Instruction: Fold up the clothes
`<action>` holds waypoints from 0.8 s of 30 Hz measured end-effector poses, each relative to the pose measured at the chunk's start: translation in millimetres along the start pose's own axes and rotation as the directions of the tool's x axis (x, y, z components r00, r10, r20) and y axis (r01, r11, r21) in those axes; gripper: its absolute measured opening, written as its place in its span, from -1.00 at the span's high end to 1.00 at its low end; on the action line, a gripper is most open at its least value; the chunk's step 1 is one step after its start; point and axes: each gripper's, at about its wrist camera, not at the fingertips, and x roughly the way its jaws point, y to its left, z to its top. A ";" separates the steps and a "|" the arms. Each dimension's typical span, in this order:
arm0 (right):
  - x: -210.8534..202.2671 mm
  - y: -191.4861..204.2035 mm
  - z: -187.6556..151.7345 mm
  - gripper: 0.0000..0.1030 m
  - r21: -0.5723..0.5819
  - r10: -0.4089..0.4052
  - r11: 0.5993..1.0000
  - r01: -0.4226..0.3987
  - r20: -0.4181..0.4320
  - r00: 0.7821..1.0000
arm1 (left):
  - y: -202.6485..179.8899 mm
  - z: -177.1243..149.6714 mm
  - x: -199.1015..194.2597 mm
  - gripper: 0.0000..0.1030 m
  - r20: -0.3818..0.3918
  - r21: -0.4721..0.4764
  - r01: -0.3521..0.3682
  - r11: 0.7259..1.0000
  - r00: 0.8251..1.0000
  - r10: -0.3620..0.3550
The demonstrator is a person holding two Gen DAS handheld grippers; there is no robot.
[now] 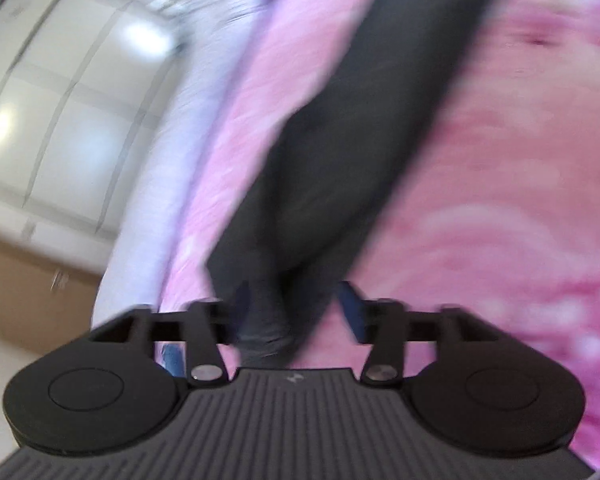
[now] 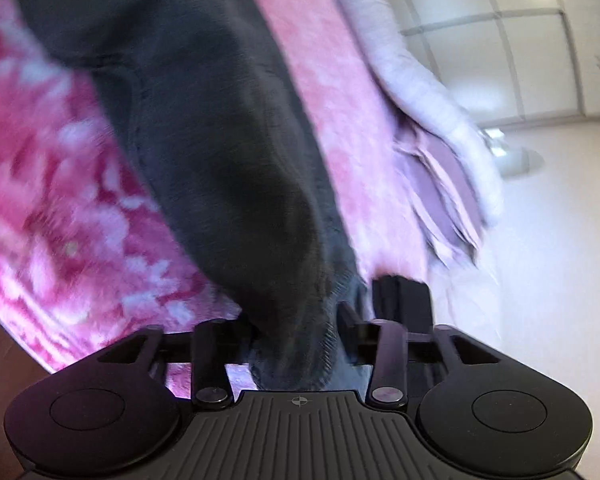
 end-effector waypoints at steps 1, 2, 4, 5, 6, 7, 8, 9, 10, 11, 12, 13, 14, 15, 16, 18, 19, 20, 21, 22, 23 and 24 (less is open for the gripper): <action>-4.2 1.8 1.2 0.03 0.019 -0.009 1.000 0.010 -0.011 1.000 | 6.5 -2.3 13.7 -0.04 -0.018 -0.029 -0.019 0.999 1.000 0.019; -9.0 3.1 3.7 0.02 0.036 -0.020 0.999 0.020 -0.021 1.000 | 12.8 -4.6 27.4 -0.06 -0.037 -0.057 -0.038 0.998 0.999 0.036; -15.4 6.8 12.8 0.02 0.060 -0.041 0.997 0.044 -0.036 0.998 | 14.1 -6.3 54.6 -0.06 -0.051 -0.046 -0.049 0.998 0.998 0.047; -11.4 8.3 22.1 0.02 0.064 -0.048 0.997 0.051 -0.041 0.998 | 12.7 -6.8 67.0 -0.03 -0.061 -0.027 -0.054 0.998 0.997 0.052; -2.0 4.4 35.3 0.02 0.068 -0.050 0.996 0.053 -0.040 0.998 | 11.3 -7.2 79.5 0.12 -0.071 -0.007 -0.058 0.998 0.996 0.057; -6.3 4.0 40.4 0.02 0.074 -0.054 0.996 0.056 -0.029 0.998 | 12.1 -7.5 87.3 0.53 -0.080 0.003 -0.046 0.999 0.996 0.046; -15.7 7.1 43.6 0.02 0.079 -0.061 0.995 0.061 -0.011 0.998 | 16.8 -6.0 92.1 0.73 -0.095 0.010 -0.023 1.000 0.995 0.024; -21.7 6.4 46.6 0.01 0.079 -0.080 0.994 0.079 0.007 0.997 | 25.2 -2.7 90.7 0.87 -0.101 0.015 -0.015 1.000 0.995 0.016; -26.6 4.6 49.4 0.01 0.079 -0.102 0.992 0.100 0.023 0.994 | 37.4 0.9 84.4 0.88 -0.095 0.012 -0.002 1.000 0.995 0.003; -31.5 2.7 52.3 0.01 0.080 -0.125 0.989 0.121 0.039 0.991 | 56.1 7.0 73.3 0.88 -0.083 -0.001 0.001 1.000 0.997 -0.001; -36.6 -0.4 56.0 0.01 0.091 -0.145 0.986 0.140 0.061 0.987 | 75.0 13.2 62.1 0.88 -0.071 -0.014 0.003 1.000 0.997 -0.005; -41.8 -3.9 60.0 0.01 0.105 -0.166 0.982 0.157 0.083 0.983 | 96.2 19.3 53.4 0.88 -0.076 -0.028 0.017 0.999 0.997 -0.019; -45.5 -6.3 66.6 0.01 0.124 -0.178 0.978 0.165 0.104 0.978 | 117.6 25.4 44.6 0.87 -0.082 -0.041 0.030 0.999 0.996 -0.033; -49.0 -8.5 74.2 0.01 0.144 -0.184 0.976 0.166 0.130 0.974 | 138.2 32.1 43.3 0.86 -0.109 -0.053 0.070 0.996 0.991 -0.076; -52.4 -8.3 85.3 0.01 0.149 -0.186 0.975 0.163 0.157 0.970 | 153.1 38.6 46.2 0.80 -0.148 -0.068 0.130 0.989 0.979 -0.139; -59.1 -6.4 109.4 0.00 0.153 -0.188 0.976 0.157 0.212 0.959 | 171.8 45.8 71.2 0.65 -0.212 -0.090 0.185 0.979 0.956 -0.201; -61.7 -3.1 120.8 0.00 0.148 -0.185 0.977 0.152 0.242 0.953 | 176.3 47.4 87.9 0.43 -0.238 -0.093 0.186 0.978 0.950 -0.204; -61.1 0.7 131.9 -0.01 0.143 -0.178 0.979 0.143 0.271 0.946 | 180.9 49.0 104.5 0.29 -0.263 -0.097 0.188 0.977 0.942 -0.207; -60.4 5.1 144.5 -0.02 0.139 -0.163 0.982 0.126 0.296 0.941 | 177.5 45.9 119.8 0.08 -0.282 -0.101 0.151 0.983 0.944 -0.173; -60.5 8.8 155.7 -0.02 0.140 -0.141 0.985 0.101 0.315 0.939 | 173.9 42.7 135.0 0.00 -0.300 -0.104 0.113 0.988 0.944 -0.139; -60.8 12.2 166.3 -0.02 0.142 -0.117 0.987 0.073 0.333 0.936 | 169.0 34.6 149.1 0.01 -0.300 -0.109 0.089 0.990 0.947 -0.118; -61.1 15.5 176.9 -0.02 0.143 -0.094 0.989 0.046 0.351 0.932 | 163.7 25.6 152.4 0.01 -0.298 -0.110 0.067 0.992 0.950 -0.097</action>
